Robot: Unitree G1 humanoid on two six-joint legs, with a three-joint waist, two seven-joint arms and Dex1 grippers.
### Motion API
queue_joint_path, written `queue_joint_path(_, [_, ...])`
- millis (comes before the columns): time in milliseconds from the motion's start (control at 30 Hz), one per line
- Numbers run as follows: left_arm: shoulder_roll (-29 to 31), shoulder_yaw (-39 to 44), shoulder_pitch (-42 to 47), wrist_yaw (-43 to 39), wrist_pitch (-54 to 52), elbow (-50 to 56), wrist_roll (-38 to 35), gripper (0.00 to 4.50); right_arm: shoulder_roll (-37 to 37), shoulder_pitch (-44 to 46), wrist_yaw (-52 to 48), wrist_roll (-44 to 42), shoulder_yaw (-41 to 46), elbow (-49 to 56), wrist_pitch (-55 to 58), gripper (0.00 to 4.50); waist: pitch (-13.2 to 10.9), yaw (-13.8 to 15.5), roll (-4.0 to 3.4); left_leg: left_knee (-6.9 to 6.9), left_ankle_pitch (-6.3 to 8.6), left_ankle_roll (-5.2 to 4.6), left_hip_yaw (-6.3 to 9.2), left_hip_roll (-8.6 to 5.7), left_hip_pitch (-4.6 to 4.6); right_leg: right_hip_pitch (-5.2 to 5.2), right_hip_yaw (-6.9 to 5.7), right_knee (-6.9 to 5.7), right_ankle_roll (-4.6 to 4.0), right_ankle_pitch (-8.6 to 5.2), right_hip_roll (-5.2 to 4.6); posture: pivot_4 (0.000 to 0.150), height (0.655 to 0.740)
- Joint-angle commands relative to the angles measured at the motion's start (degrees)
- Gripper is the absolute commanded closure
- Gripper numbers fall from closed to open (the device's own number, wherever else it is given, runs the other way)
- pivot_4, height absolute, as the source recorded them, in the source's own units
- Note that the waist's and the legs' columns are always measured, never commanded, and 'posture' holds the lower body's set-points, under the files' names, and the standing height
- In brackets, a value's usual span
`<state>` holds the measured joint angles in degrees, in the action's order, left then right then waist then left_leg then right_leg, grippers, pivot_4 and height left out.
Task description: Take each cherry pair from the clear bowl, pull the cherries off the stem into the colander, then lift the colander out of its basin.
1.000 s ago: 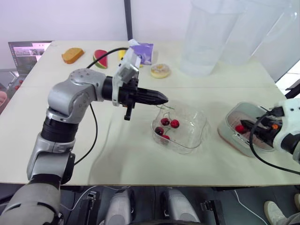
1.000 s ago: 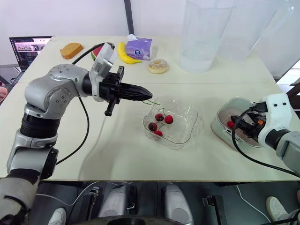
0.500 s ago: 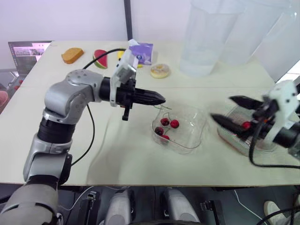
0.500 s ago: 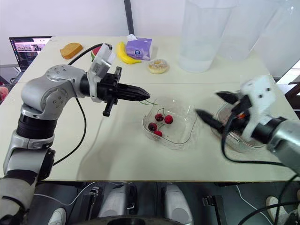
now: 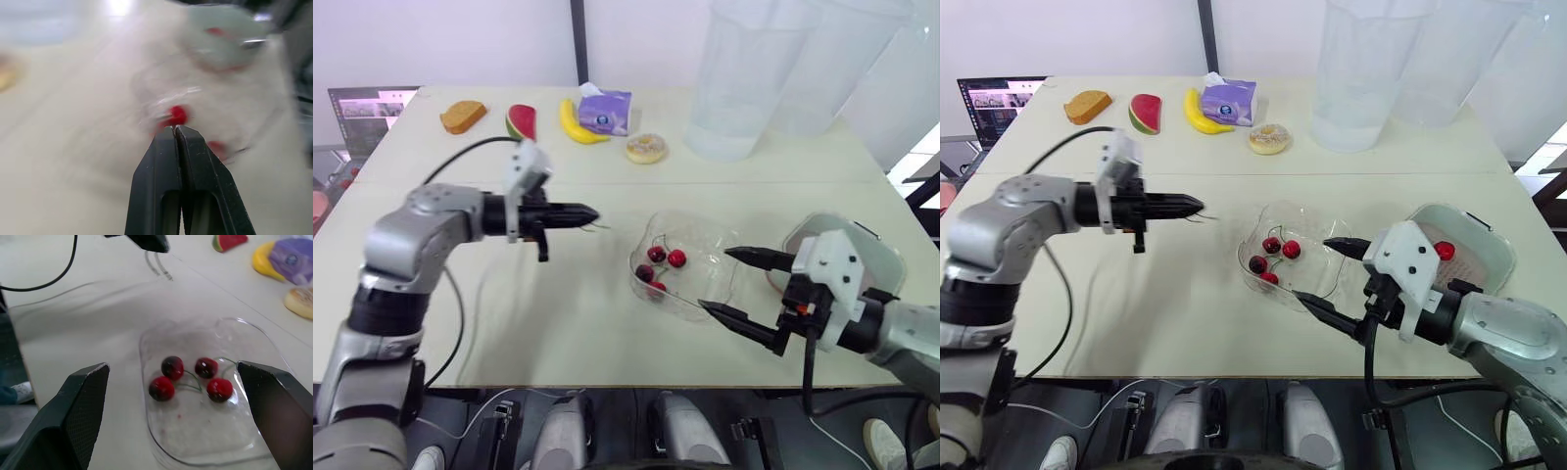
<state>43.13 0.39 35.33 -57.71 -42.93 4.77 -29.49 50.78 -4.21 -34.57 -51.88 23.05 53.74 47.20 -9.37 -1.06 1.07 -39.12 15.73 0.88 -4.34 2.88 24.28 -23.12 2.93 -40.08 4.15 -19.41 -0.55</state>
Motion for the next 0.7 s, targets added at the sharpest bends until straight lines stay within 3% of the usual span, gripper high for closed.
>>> queue_joint_path(33, [0.9, 4.6, -4.5, 7.3, 3.3, -1.7, 4.6, 4.50, 0.9, 1.5, -1.1, 0.9, -0.8, -0.3, -2.6, 0.09, 0.0, 0.1, 0.00, 0.00, 0.01, -0.01, 0.00, -0.01, 0.00, 0.00, 0.00, 0.00, 0.00, 0.00, -0.02, 0.150, 0.7400])
queue_joint_path(167, [0.6, 8.6, -10.4, 14.0, 8.4, -6.9, 8.8, 4.50, 1.5, 2.6, -2.2, 1.6, -2.2, -2.1, -3.5, 0.09, 0.0, 0.3, 0.11, -0.02, 0.02, -0.03, 0.00, -0.03, 0.01, 0.02, -0.03, 0.01, 0.00, 0.00, -0.09, 0.150, 0.7400])
queue_joint_path(400, [-1.8, 13.0, -16.0, 18.3, 17.4, -10.9, 10.7, 4.50, 2.0, 4.6, -2.4, 2.7, -4.4, -4.8, -4.0, 0.09, 0.0, 0.3, 0.21, -0.02, 0.03, -0.05, -0.01, -0.02, 0.02, 0.02, -0.08, 0.01, 0.00, 0.01, -0.18, 0.150, 0.7400])
queue_joint_path(500, [-2.2, 12.8, -16.9, 17.4, 18.6, -11.1, 10.6, 3.53, 2.2, 5.3, -2.3, 3.1, -4.9, -5.6, -3.9, 0.00, 0.0, 0.4, 0.22, -0.02, 0.03, -0.04, -0.01, -0.02, 0.02, 0.02, -0.09, 0.01, -0.01, 0.01, -0.18, 0.150, 0.7400])
queue_joint_path(700, [-1.7, 13.8, -16.1, 13.5, 18.5, -11.1, 7.8, 0.47, 2.0, 5.8, -1.9, 3.3, -4.8, -6.3, -3.5, 0.00, 0.0, 0.3, 0.23, -0.02, 0.03, -0.05, -0.02, -0.01, 0.01, 0.02, -0.09, 0.01, 0.00, 0.01, -0.18, 0.150, 0.7400])
